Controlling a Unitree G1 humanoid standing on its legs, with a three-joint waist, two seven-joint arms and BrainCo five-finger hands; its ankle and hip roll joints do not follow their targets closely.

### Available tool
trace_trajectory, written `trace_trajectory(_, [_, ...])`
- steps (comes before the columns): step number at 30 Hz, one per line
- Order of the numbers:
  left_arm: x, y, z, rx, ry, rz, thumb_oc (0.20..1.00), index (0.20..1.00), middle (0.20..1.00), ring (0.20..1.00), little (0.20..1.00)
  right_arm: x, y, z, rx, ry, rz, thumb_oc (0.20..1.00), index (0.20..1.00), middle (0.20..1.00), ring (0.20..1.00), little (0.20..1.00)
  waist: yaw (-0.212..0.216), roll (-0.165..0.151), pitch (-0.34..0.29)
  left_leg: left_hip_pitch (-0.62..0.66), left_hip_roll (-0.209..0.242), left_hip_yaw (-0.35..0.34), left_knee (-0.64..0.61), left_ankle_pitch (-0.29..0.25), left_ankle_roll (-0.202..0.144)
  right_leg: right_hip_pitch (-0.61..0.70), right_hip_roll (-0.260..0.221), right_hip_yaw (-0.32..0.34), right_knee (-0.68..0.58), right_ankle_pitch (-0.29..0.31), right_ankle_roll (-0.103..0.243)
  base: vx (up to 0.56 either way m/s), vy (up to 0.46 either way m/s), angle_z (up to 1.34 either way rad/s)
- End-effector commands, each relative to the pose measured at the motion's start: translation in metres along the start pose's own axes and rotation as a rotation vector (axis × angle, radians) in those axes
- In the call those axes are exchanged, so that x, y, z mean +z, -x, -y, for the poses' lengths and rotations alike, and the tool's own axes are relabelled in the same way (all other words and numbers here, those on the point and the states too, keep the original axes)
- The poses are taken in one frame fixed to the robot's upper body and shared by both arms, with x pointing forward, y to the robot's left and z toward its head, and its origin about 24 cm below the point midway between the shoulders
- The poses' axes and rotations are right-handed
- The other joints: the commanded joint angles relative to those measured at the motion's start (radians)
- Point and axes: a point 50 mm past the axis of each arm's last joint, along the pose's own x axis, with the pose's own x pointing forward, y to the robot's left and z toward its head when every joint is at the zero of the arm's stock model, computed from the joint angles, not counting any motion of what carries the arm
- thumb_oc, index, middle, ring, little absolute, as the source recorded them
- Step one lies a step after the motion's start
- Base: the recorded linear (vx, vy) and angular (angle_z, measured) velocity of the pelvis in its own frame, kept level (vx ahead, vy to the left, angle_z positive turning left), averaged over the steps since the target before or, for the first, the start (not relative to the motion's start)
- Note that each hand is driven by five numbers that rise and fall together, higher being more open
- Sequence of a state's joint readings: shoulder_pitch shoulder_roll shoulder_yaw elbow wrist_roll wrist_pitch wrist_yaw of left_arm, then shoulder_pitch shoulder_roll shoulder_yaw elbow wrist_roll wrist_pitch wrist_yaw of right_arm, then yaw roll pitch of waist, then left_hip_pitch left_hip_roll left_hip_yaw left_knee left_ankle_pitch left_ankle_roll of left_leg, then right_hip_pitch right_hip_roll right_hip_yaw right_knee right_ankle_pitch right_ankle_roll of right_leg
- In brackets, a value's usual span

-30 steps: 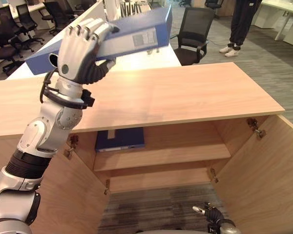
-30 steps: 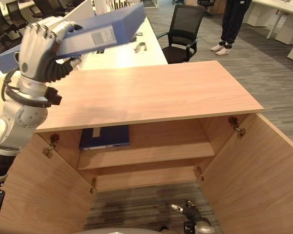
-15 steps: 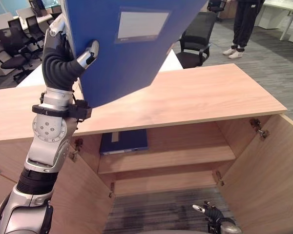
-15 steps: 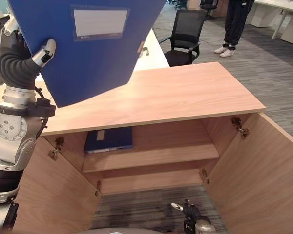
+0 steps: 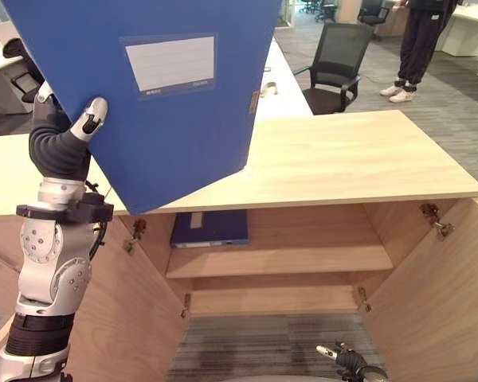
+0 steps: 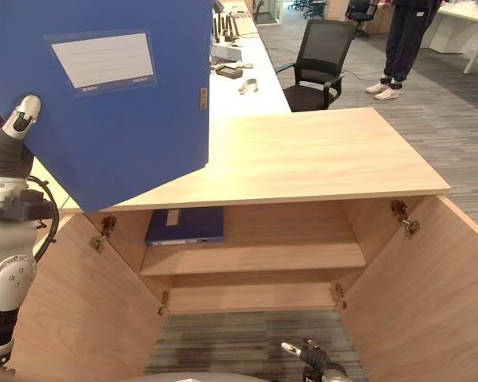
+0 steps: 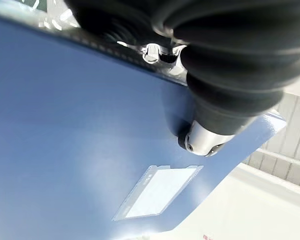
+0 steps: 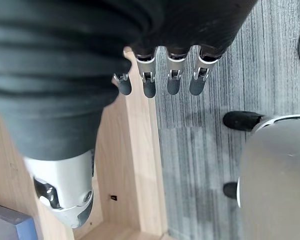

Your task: Put the empty folder in the office cabinet

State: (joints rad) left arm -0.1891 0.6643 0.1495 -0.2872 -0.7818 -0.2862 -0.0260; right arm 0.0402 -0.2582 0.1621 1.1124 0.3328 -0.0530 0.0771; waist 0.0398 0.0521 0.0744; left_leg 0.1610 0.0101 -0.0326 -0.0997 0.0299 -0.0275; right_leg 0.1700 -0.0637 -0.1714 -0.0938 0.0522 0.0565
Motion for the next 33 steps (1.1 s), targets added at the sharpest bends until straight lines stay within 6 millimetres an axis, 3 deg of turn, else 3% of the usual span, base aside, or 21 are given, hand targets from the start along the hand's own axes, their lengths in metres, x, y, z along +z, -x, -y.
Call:
trace_trajectory(1, [0.029,-0.014,-0.004,0.013,0.056,0.176,0.200,0.200,0.200,0.200,0.200,0.025,-0.006,0.002,-0.007,0.026,0.045,1.000,1.000,1.000,1.000,1.000,0.002,-0.019,0.014,0.033,0.027,0.039,0.013,-0.062,-0.039,0.039,-0.016,0.014,0.063,-0.127,0.062,0.00,0.000,0.00])
trace_trajectory(9, [0.000,-0.004,0.001,0.054,0.231,0.073,0.200,0.200,0.200,0.200,0.200,0.029,-0.007,0.003,-0.022,0.024,0.041,1.000,1.000,1.000,1.000,1.000,0.005,-0.022,0.018,0.031,0.024,0.036,0.017,-0.065,-0.032,0.036,-0.020,0.018,0.071,-0.128,0.062,-0.01,0.006,0.00])
trace_trajectory(17, [-0.024,0.003,0.018,-0.044,0.342,-0.077,0.200,0.200,0.200,0.200,0.200,0.027,-0.008,0.005,-0.024,0.050,0.016,1.000,1.000,1.000,1.000,1.000,0.002,-0.021,0.020,0.030,0.023,0.040,0.017,-0.065,-0.028,0.032,-0.020,0.022,0.073,-0.124,0.063,0.00,0.000,0.00])
trace_trajectory(24, [-0.039,0.008,0.055,-0.245,0.431,-0.211,0.200,0.200,0.200,0.200,0.200,0.028,-0.009,0.004,-0.020,0.075,0.001,1.000,1.000,1.000,1.000,1.000,-0.003,-0.025,0.027,0.037,0.019,0.043,0.015,-0.077,-0.023,0.036,-0.021,0.031,0.071,-0.127,0.066,0.00,0.000,0.00])
trace_trajectory(33, [-0.046,0.010,0.077,-0.364,0.465,-0.280,0.200,0.200,0.200,0.200,0.200,0.032,-0.010,0.000,-0.007,0.097,0.003,1.000,1.000,1.000,1.000,1.000,-0.009,-0.028,0.032,0.039,0.018,0.052,0.012,-0.078,-0.019,0.033,-0.021,0.038,0.064,-0.119,0.068,0.00,0.000,0.00])
